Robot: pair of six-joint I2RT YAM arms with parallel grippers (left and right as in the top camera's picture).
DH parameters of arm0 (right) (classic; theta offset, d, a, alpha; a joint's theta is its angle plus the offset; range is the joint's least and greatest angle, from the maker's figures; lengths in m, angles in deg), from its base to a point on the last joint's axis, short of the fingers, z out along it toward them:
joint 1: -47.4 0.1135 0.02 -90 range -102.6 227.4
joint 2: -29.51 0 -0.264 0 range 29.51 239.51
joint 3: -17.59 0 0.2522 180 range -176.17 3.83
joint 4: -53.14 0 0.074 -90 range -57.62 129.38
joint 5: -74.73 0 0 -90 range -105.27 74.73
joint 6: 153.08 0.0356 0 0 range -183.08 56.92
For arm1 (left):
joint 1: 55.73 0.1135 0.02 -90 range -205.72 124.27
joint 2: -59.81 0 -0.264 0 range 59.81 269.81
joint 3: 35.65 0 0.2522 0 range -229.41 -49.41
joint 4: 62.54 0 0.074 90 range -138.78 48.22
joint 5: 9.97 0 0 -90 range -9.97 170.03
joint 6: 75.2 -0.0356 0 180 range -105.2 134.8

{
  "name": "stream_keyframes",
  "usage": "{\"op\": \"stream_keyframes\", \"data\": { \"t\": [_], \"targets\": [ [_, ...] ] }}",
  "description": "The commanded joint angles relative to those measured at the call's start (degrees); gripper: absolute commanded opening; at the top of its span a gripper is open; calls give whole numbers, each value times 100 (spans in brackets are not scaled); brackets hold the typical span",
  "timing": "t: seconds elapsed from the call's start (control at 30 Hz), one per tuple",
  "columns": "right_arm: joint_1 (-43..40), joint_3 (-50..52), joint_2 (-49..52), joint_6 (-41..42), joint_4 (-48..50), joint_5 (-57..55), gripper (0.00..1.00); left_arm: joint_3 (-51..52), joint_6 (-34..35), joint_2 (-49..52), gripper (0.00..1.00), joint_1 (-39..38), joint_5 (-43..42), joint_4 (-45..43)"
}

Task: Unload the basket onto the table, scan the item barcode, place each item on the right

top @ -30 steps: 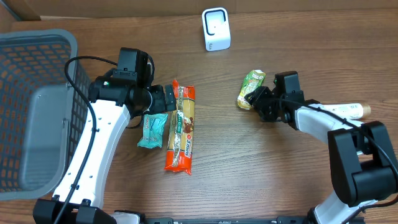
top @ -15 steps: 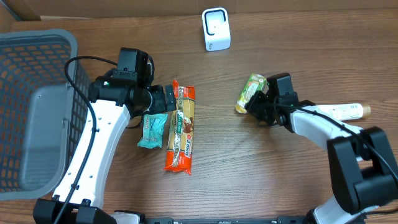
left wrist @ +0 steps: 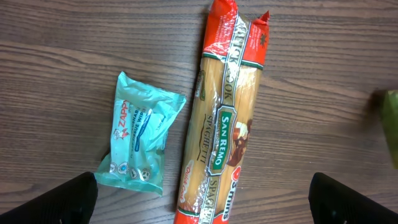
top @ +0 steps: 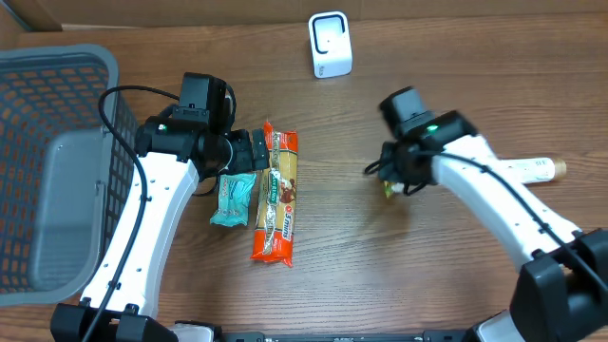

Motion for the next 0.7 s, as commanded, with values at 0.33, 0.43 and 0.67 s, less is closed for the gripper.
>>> {"op": "stream_keyframes", "data": {
  "t": [0.33, 0.43, 0.67],
  "targets": [
    [1335, -162, 1464, -625, 107, -1281, 16, -28, -44, 39, 99, 44, -61, -7],
    [1464, -173, 1462, -625, 295, -1106, 37, -28, -44, 39, 100, 44, -61, -7],
    [1303, -208, 1353, -555, 933, 634, 66, -28, -44, 39, 100, 44, -61, -7]
  ]
}}
